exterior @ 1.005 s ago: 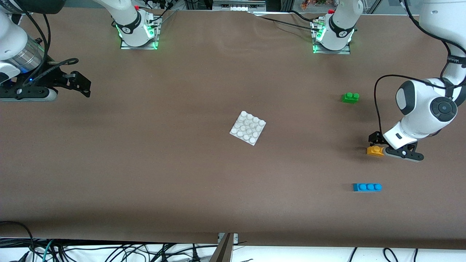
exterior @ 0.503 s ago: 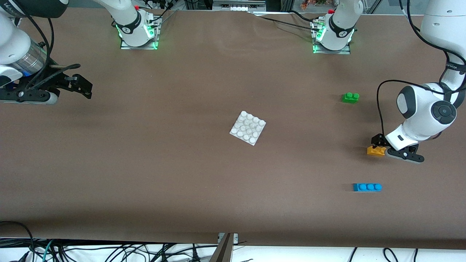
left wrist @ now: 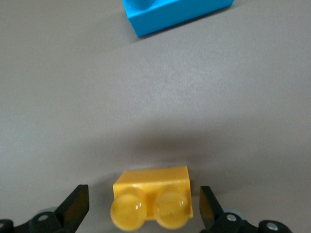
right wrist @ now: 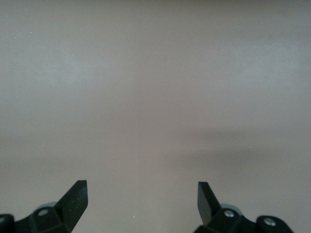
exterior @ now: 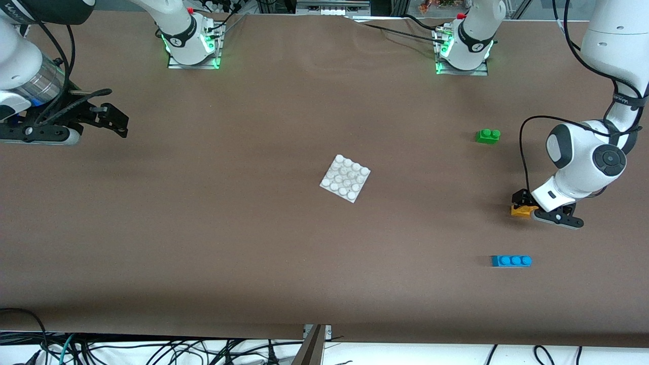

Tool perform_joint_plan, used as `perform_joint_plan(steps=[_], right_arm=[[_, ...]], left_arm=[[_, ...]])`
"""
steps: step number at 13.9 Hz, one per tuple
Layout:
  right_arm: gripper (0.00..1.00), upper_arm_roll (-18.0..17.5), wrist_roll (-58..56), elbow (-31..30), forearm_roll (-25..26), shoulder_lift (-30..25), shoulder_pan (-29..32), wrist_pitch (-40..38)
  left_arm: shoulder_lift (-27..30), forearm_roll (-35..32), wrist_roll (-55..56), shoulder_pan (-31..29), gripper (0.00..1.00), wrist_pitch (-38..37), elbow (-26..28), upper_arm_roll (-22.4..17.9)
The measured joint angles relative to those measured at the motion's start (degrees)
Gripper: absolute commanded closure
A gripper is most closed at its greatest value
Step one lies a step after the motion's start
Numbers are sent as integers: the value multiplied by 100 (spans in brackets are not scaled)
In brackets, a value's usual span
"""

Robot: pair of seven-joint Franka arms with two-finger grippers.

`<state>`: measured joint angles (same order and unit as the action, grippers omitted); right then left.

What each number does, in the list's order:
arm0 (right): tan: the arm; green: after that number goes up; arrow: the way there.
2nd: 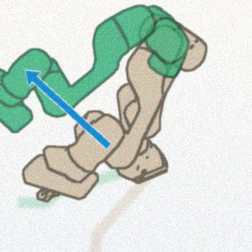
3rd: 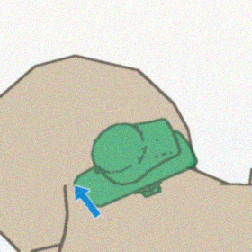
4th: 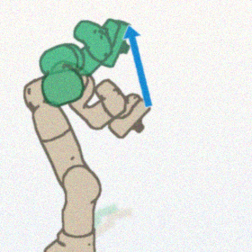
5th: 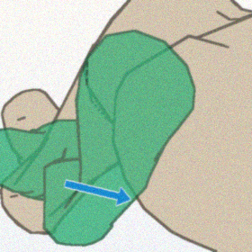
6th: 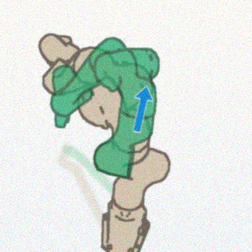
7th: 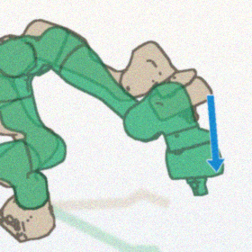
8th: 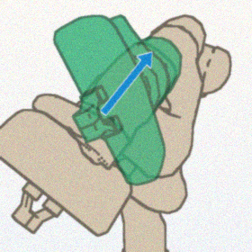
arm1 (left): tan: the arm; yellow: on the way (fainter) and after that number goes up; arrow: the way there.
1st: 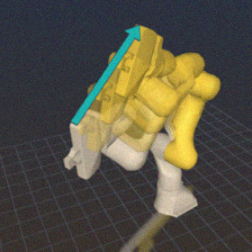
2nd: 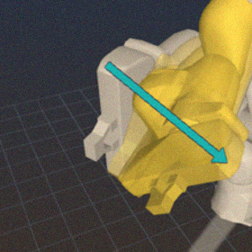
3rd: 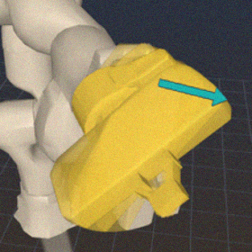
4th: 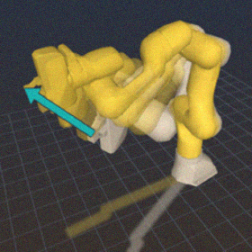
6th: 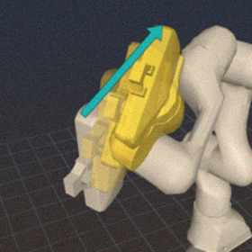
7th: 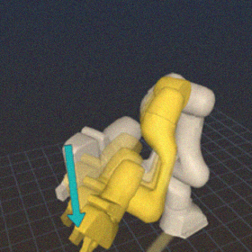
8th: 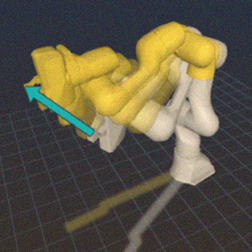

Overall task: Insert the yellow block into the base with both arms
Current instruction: 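Close the left gripper on the yellow brick and lift it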

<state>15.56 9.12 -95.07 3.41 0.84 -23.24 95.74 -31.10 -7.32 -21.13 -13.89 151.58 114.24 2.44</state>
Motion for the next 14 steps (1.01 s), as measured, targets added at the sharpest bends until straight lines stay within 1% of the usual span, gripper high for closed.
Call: perform_joint_plan(steps=[1,3,5,6,7,8,14], right_arm=[[0,0,0,0,0,0,0,0],[0,0,0,1,0,0,0,0],[0,0,0,1,0,0,0,0],[0,0,0,1,0,0,0,0],[0,0,0,1,0,0,0,0],[0,0,0,1,0,0,0,0],[0,0,0,1,0,0,0,0]], left_arm=[[-61,1,-2,-4,1,77,0,0],[-132,11,-6,-28,16,146,-1,0],[-146,17,-9,-45,55,149,-4,0],[-146,19,-9,-48,76,149,-8,0],[-146,21,-9,-48,88,150,-14,0],[-144,23,-9,-48,91,150,-22,2],[-121,30,-9,-48,91,125,-92,45]])
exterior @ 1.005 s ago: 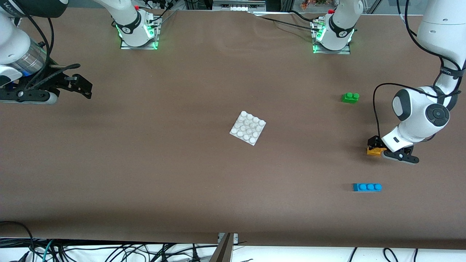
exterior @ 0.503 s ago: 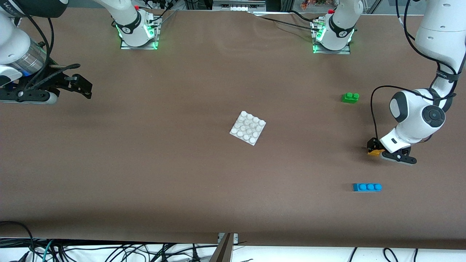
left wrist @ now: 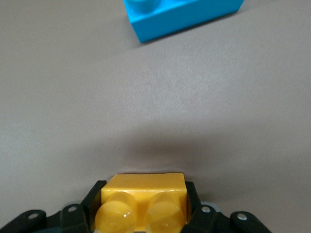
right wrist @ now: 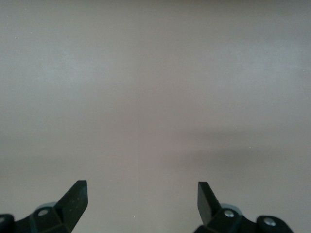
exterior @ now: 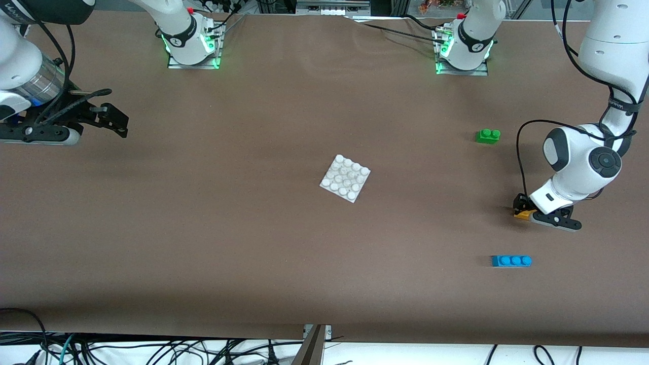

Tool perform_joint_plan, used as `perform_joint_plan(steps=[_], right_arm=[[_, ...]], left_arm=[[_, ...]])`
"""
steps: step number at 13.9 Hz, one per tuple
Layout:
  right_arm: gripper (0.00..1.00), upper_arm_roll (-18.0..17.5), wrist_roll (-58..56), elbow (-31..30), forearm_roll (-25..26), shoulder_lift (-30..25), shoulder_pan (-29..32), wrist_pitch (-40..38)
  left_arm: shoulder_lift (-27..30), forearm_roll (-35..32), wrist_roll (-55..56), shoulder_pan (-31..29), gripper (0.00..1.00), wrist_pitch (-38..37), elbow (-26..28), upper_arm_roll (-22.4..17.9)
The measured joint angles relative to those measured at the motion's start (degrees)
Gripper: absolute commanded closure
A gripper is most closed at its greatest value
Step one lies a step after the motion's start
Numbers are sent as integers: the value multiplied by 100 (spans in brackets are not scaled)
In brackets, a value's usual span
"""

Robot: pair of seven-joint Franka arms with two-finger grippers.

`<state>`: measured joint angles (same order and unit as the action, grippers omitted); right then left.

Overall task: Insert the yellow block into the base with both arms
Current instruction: 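Close the left gripper on the yellow brick and lift it, then carry the yellow brick with the left gripper above the white base plate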

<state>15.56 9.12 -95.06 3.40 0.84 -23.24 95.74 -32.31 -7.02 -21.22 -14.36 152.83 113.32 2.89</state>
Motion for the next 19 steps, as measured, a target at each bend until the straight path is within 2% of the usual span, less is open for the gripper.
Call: perform_joint_plan(steps=[5,9,15,19], right_arm=[[0,3,0,1,0,0,0,0],[0,7,0,2,0,0,0,1],[0,59,0,2,0,2,3,1],[0,104,0,2,0,17,7,2]], left_arm=[[444,12,58,7,91,-921,-173,179],[1013,33,579,15,91,-2258,-426,631],[1233,42,2075,36,91,-3695,-1226,1787],[1220,43,3439,120,91,-3850,-1350,2676]])
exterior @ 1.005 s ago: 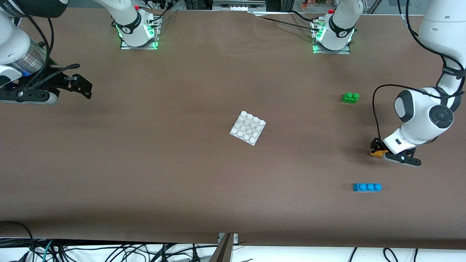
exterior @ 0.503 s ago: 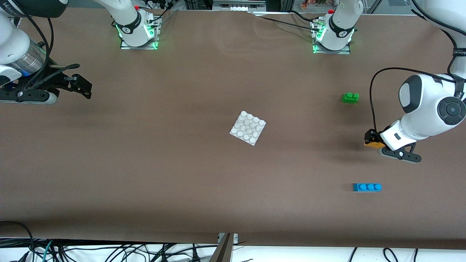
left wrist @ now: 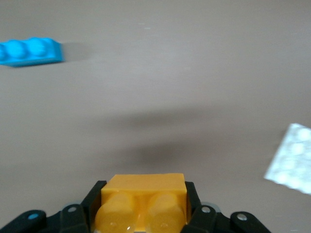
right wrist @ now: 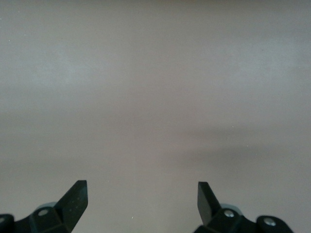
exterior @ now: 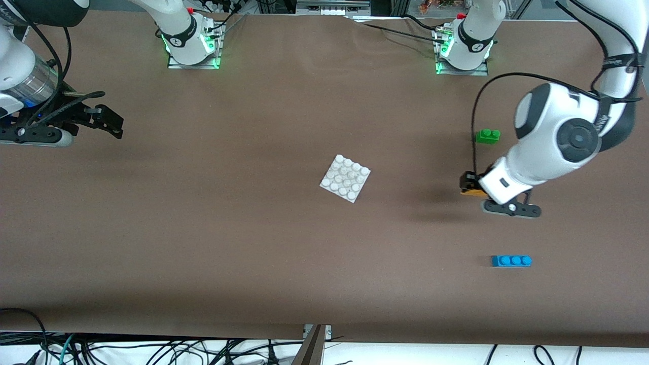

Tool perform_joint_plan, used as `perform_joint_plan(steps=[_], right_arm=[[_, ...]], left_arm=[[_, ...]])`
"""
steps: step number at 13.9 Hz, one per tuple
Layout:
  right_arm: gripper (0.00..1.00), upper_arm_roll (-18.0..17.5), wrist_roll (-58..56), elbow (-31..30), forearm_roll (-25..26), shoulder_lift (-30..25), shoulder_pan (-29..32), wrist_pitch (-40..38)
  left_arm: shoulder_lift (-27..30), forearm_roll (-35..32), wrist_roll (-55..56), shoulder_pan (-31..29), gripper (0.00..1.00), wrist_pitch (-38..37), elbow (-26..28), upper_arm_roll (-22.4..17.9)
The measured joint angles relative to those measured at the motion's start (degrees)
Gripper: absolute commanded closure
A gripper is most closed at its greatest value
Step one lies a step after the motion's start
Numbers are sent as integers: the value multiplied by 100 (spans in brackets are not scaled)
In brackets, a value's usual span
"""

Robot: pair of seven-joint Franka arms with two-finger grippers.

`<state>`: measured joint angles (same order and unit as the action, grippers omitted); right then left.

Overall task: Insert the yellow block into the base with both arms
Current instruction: 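Carry the yellow brick with the left gripper above the white base plate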

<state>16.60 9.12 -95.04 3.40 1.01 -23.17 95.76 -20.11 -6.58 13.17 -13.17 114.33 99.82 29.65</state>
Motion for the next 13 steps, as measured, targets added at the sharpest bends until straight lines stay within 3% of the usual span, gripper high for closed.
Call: perform_joint_plan(steps=[4,8,13], right_arm=[[0,-1,0,0,0,4,0,2],[0,0,0,0,0,6,0,22],[0,0,0,0,0,7,1,42]], left_arm=[[-253,0,449,917,90,3,-271,177],[-969,-56,501,1824,88,38,-784,153],[-1704,-722,501,2399,85,645,-1018,127]])
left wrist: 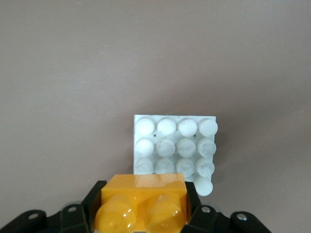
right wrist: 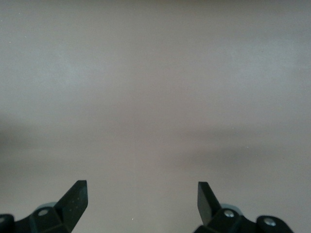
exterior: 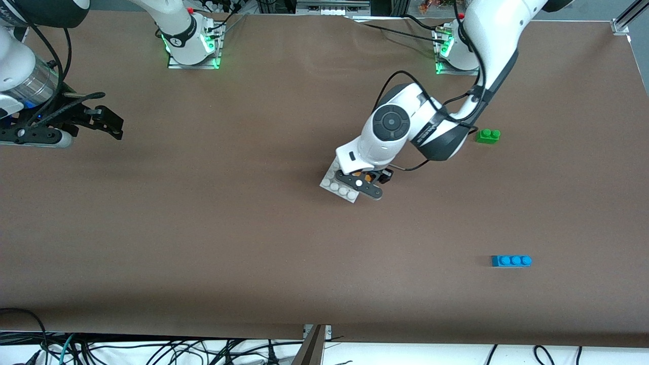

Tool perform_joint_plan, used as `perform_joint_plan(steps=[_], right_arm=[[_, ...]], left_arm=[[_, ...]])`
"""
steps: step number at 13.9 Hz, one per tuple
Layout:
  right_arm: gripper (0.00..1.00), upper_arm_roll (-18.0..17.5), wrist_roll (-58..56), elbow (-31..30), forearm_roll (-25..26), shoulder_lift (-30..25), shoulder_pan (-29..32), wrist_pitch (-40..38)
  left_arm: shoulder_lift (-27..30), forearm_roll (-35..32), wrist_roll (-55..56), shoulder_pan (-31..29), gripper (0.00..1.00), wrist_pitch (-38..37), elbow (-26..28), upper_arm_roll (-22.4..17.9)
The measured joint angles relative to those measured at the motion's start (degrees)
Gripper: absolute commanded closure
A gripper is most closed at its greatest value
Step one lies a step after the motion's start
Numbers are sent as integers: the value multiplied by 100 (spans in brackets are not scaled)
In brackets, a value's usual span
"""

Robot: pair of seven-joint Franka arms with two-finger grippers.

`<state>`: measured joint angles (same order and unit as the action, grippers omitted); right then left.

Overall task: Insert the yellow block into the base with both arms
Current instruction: 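Carry the yellow brick with the left gripper above the white base plate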

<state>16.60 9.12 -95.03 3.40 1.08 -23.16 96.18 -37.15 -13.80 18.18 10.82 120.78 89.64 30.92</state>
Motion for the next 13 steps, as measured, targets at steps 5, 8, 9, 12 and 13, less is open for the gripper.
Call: perform_joint_plan(steps=[5,8,9,12,13], right_arm=[[0,0,0,1,0,0,0,19],[0,0,0,1,0,0,0,21],[0,0,0,1,0,0,0,21],[0,0,0,1,0,0,0,21],[0,0,0,1,0,0,0,21]], left_arm=[[-470,-498,604,374,85,564,200,-31],[-488,-751,879,419,86,804,523,-35],[-487,-768,919,421,86,846,586,-40],[-486,-769,942,421,86,929,623,-58],[-486,-769,944,421,86,960,624,-61]])
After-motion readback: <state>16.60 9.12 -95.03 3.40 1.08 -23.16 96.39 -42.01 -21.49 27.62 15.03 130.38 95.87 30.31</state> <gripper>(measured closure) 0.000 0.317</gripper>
